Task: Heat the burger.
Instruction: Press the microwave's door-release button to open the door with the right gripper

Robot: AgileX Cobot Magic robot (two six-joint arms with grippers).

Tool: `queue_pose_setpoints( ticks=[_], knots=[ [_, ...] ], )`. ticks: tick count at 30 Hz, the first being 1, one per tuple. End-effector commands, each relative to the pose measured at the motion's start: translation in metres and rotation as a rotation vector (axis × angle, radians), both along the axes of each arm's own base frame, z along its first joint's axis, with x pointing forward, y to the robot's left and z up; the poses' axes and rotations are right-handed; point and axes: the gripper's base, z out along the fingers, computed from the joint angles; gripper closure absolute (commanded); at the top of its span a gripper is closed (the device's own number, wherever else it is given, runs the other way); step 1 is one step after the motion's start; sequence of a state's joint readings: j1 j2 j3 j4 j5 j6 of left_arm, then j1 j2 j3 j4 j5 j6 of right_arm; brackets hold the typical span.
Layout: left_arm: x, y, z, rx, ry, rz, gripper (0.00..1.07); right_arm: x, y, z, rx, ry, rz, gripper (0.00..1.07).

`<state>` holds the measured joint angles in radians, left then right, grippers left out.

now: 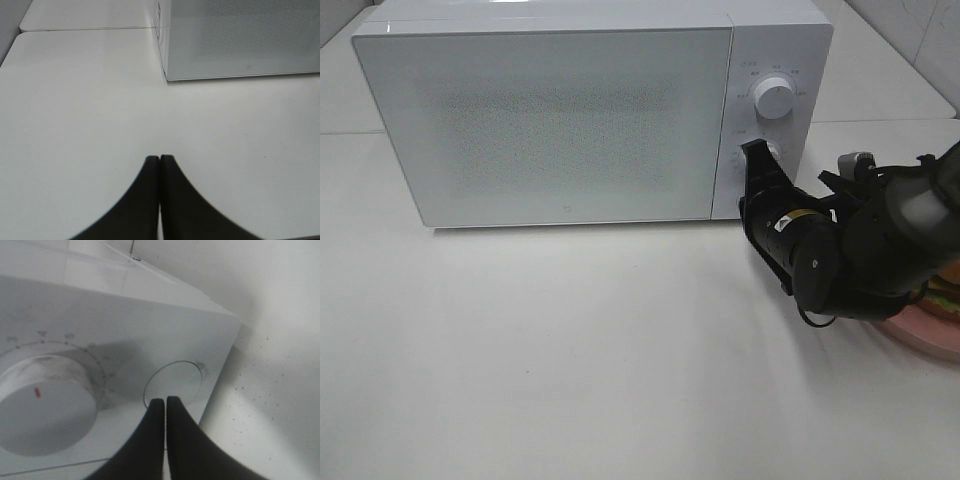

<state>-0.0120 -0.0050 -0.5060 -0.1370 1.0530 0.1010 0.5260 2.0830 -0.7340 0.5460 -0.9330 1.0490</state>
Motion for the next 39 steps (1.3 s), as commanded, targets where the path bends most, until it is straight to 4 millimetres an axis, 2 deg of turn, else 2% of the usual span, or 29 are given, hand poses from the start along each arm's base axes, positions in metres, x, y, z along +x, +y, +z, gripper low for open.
queue_pose_setpoints(
  ticks=[1,19,26,35,39],
  knots=[
    [-0.003,0.000,0.001,-0.006,-0.031,0.004,1.06,0.004,0.000,0.000,0.007,-0.021,-0.007,1.07],
    [-0.003,0.000,0.001,-0.006,-0.031,0.004,1.06,0.020,0.008,-0.003,0.014,-0.087,-0.011,1.07],
    [-0.003,0.000,0.001,-0.006,-0.031,0.004,1.06,0.024,0.006,0.002,0.013,-0.141,-0.014,1.07],
    [-0.003,0.000,0.001,-0.006,-0.031,0.004,1.06,0.041,-0.003,0.010,0.011,-0.182,0.014,1.07],
    [-0.003,0.000,0.001,-0.006,-0.031,0.004,1.06,0.041,-0.003,0.010,0.034,-0.180,0.008,1.07]
  ],
)
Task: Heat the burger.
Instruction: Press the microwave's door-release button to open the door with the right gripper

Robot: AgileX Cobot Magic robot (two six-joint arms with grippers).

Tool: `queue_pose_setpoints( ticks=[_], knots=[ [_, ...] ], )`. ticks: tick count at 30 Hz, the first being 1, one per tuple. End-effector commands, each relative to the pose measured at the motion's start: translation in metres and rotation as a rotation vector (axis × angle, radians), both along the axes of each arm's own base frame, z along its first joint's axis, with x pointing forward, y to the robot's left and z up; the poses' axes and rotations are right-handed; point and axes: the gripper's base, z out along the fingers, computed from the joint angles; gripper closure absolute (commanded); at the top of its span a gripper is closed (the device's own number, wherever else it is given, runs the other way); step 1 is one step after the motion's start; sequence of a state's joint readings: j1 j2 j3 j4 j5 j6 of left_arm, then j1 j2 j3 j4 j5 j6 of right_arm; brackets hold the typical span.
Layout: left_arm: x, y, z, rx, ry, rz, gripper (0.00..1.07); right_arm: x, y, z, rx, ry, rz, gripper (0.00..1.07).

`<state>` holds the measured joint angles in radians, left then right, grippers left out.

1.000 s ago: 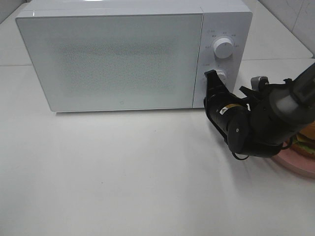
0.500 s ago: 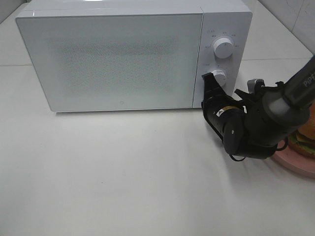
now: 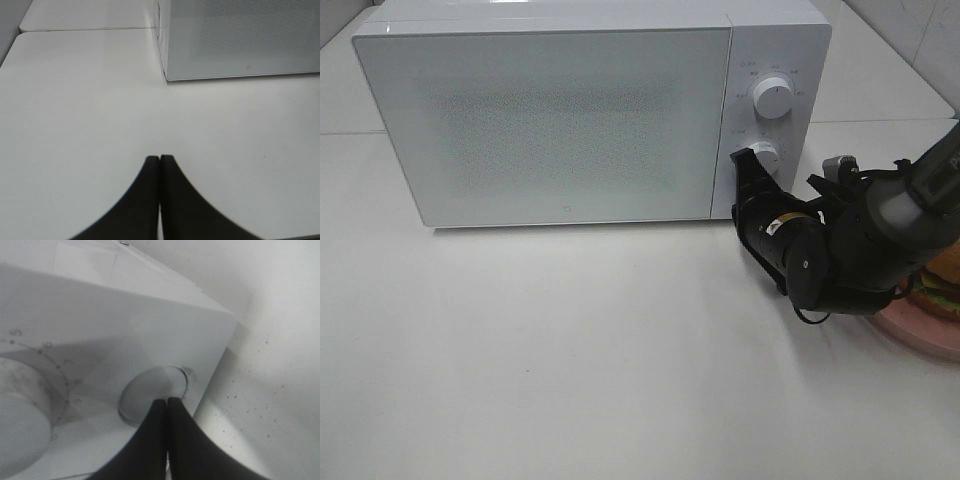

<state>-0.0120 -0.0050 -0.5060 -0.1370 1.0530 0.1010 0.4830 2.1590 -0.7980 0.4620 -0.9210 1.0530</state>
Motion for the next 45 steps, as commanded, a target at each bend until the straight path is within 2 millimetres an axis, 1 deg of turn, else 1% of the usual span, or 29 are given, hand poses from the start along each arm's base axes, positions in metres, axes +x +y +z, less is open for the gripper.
queue_pose_setpoints(
  ticks=[1,7,9,11,12,16,20,28,38,45],
  knots=[
    [-0.003,0.000,0.001,-0.006,-0.031,0.004,1.06,0.023,-0.002,0.026,0.065,-0.189,-0.028,1.07],
    [-0.003,0.000,0.001,-0.006,-0.031,0.004,1.06,0.021,-0.003,0.025,0.103,-0.196,-0.043,1.07],
    [-0.003,0.000,0.001,-0.006,-0.031,0.004,1.06,0.017,-0.006,0.026,0.142,-0.224,-0.060,1.07],
    [-0.003,0.000,0.001,-0.006,-0.031,0.004,1.06,0.016,-0.007,0.027,0.148,-0.239,-0.063,1.07],
    [-0.003,0.000,0.001,-0.006,-0.031,0.004,1.06,0.012,-0.009,0.028,0.149,-0.266,-0.067,1.07],
    [-0.003,0.000,0.001,-0.006,-0.031,0.004,1.06,0.007,-0.011,0.028,0.148,-0.261,-0.057,1.07],
    [-0.003,0.000,0.001,-0.006,-0.031,0.004,1.06,0.006,-0.007,0.024,0.147,-0.213,-0.020,1.07],
    [-0.003,0.000,0.001,-0.006,-0.031,0.004,1.06,0.007,-0.006,0.024,0.144,-0.204,-0.010,1.07],
    [-0.003,0.000,0.001,-0.006,-0.031,0.004,1.06,0.026,0.005,0.033,0.171,-0.241,0.009,1.07],
    [-0.003,0.000,0.001,-0.006,-0.031,0.004,1.06,0.028,0.006,0.036,0.175,-0.253,0.008,1.07]
  ],
)
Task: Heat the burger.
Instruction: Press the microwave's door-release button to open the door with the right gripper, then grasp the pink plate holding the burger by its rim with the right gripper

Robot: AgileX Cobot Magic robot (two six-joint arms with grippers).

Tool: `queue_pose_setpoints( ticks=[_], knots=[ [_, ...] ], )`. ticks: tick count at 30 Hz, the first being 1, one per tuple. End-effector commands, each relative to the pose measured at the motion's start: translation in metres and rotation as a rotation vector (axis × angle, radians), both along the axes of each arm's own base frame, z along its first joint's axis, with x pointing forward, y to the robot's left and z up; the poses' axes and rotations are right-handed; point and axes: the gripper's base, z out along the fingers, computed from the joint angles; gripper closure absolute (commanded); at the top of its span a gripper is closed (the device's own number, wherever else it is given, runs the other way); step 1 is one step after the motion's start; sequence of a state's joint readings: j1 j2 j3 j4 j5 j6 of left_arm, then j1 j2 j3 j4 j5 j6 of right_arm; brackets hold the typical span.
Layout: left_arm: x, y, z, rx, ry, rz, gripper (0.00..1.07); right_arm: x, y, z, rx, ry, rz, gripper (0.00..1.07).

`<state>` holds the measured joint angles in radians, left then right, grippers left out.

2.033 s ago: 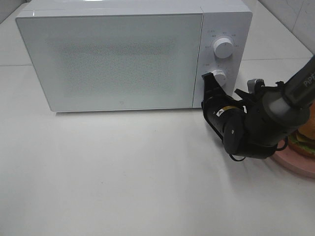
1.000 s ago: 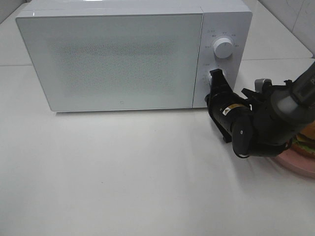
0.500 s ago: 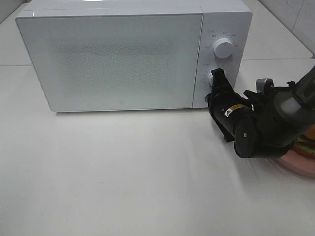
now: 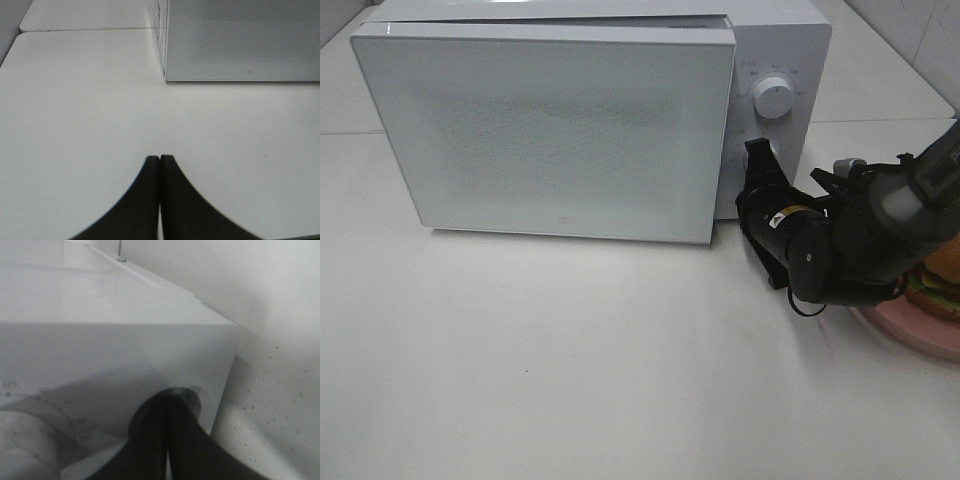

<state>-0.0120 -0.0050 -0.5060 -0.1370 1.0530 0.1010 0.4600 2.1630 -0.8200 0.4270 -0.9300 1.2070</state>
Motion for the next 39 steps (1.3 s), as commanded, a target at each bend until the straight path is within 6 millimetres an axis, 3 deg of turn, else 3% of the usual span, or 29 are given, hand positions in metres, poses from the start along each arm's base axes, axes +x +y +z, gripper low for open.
queue_pose_setpoints(
  ticks=[1,12,17,22,28,34,36,39],
  knots=[
    [-0.003,0.000,0.001,-0.006,-0.031,0.004,1.06,0.020,0.008,0.032,0.028,-0.240,0.033,1.07],
    [-0.003,0.000,0.001,-0.006,-0.031,0.004,1.06,0.015,0.010,0.045,0.022,-0.269,0.081,1.07],
    [-0.003,0.000,0.001,-0.006,-0.031,0.004,1.06,-0.010,0.006,0.044,-0.056,-0.122,0.172,1.07],
    [-0.003,0.000,0.001,-0.006,-0.031,0.004,1.06,-0.027,0.004,0.047,-0.135,-0.099,0.262,1.07],
    [-0.003,0.000,0.001,-0.006,-0.031,0.004,1.06,-0.059,0.007,0.058,-0.273,-0.149,0.501,1.07],
    [-0.003,0.000,0.001,-0.006,-0.031,0.004,1.06,-0.071,0.010,0.065,-0.394,-0.221,0.635,1.06],
    [-0.003,0.000,0.001,-0.006,-0.031,0.004,1.06,-0.078,0.018,0.077,-0.574,-0.353,0.788,1.06],
    [-0.003,0.000,0.001,-0.006,-0.031,0.004,1.06,-0.082,0.021,0.083,-0.719,-0.454,0.881,1.05]
  ],
)
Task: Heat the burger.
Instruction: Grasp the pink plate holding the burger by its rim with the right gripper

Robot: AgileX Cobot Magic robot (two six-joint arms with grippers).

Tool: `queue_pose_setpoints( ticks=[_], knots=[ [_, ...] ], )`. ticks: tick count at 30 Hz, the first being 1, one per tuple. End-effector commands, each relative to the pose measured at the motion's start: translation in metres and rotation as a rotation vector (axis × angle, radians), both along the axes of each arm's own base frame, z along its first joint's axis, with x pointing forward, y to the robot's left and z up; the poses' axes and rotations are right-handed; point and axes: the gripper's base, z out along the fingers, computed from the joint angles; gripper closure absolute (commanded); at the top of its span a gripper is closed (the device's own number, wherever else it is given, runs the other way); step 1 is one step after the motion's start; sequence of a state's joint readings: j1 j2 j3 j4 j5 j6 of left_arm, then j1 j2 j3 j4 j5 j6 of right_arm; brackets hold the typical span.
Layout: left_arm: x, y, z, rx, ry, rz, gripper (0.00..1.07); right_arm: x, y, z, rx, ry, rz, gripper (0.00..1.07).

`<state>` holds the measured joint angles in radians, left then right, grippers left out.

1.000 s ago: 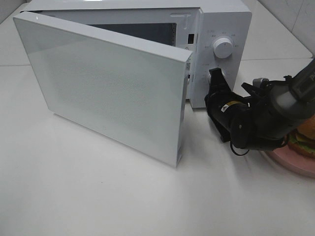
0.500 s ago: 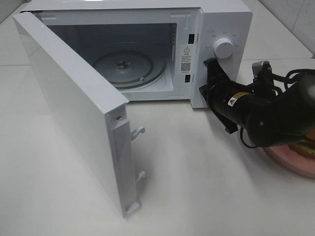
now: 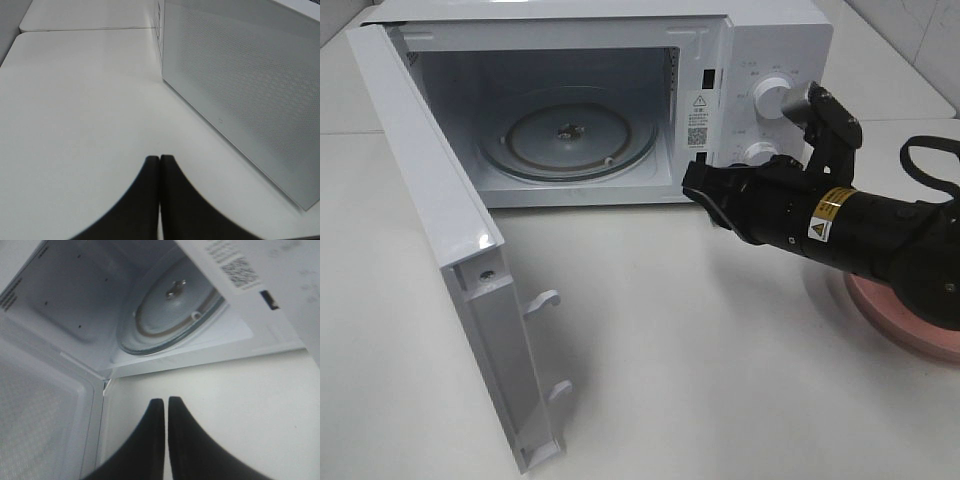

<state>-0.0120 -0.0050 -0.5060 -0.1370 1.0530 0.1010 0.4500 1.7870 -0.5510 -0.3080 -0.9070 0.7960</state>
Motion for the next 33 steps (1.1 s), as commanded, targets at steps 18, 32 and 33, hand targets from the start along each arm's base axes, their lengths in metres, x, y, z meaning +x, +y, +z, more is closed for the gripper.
queue_pose_setpoints(
  ticks=[18,32,33],
  knots=[
    [-0.003,0.000,0.001,-0.006,-0.031,0.004,1.06,-0.005,-0.017,0.044,-0.713,-0.047,0.163,1.05],
    [-0.003,0.000,0.001,-0.006,-0.031,0.004,1.06,-0.006,-0.031,0.069,-0.872,0.354,0.120,1.04],
    [-0.003,0.000,0.001,-0.006,-0.031,0.004,1.06,-0.006,-0.031,0.069,-0.872,0.354,0.120,1.04]
  ],
)
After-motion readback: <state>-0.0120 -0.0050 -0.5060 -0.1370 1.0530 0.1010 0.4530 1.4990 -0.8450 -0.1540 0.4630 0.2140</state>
